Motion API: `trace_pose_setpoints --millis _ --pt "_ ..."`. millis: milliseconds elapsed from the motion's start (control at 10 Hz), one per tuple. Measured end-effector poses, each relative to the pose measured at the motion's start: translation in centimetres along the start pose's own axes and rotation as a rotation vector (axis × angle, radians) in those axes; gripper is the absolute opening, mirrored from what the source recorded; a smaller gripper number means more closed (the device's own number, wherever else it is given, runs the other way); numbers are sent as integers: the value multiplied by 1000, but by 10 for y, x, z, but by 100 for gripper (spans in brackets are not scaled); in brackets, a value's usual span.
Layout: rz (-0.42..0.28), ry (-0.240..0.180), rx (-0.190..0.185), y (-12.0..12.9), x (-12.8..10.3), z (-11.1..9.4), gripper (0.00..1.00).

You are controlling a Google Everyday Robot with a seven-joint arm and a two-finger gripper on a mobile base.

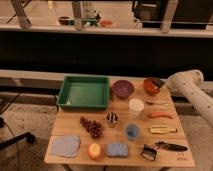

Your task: Wipe red bowl with eraser

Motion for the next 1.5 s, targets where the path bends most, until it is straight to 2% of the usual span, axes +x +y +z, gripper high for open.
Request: trace_pose_setpoints --millis 300,700,800,1400,1500 --pt "-20 -28 2 -5 -25 10 9" --pt "-22 -29 1 -7 -27 14 9" --pt "-20 -28 2 -8 -25 13 12" --pt "-22 -29 1 -7 -26 14 74" --pt "-22 -29 1 -7 -26 14 78"
